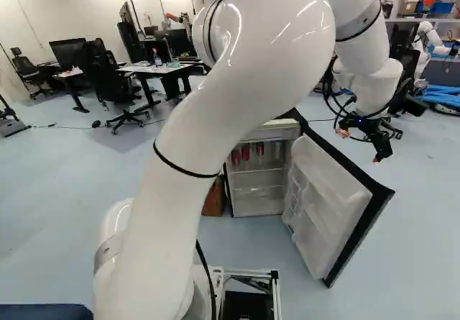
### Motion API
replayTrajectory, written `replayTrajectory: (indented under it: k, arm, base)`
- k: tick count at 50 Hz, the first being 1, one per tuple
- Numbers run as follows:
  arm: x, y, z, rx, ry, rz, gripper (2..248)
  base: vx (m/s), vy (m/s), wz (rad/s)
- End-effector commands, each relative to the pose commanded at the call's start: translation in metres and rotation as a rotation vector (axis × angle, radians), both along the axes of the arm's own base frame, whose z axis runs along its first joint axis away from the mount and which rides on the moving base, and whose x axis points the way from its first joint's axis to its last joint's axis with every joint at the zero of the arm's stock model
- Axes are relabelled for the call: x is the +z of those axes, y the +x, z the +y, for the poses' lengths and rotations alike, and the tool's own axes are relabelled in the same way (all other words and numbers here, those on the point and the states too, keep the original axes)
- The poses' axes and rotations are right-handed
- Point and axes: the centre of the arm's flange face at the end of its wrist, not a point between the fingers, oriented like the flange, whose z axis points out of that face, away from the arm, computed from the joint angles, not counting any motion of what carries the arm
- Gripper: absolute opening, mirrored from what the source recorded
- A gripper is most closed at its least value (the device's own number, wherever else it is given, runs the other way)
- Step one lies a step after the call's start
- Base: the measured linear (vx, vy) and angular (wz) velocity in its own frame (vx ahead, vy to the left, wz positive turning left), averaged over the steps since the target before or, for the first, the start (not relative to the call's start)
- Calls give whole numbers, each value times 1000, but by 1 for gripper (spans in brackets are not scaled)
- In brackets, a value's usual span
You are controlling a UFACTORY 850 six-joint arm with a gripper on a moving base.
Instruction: Grab a drink from the fridge
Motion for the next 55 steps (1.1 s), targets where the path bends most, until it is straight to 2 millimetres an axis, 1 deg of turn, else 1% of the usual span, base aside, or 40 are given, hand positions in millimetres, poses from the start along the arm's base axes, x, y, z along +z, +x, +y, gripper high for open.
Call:
replayTrajectory:
  k: [15, 21, 39, 55]
  arm:
    - [-5, 5, -18, 7, 63, 27, 247]
    - [-7, 7, -22, 14, 89, 38, 247]
    - [-10, 9, -19, 35, 169, 78, 247]
    - [-10, 9, -19, 36, 173, 79, 247]
  base:
    - [0, 0, 0]
    - [0, 0, 0]
    - [0, 0, 0]
    - [0, 0, 0]
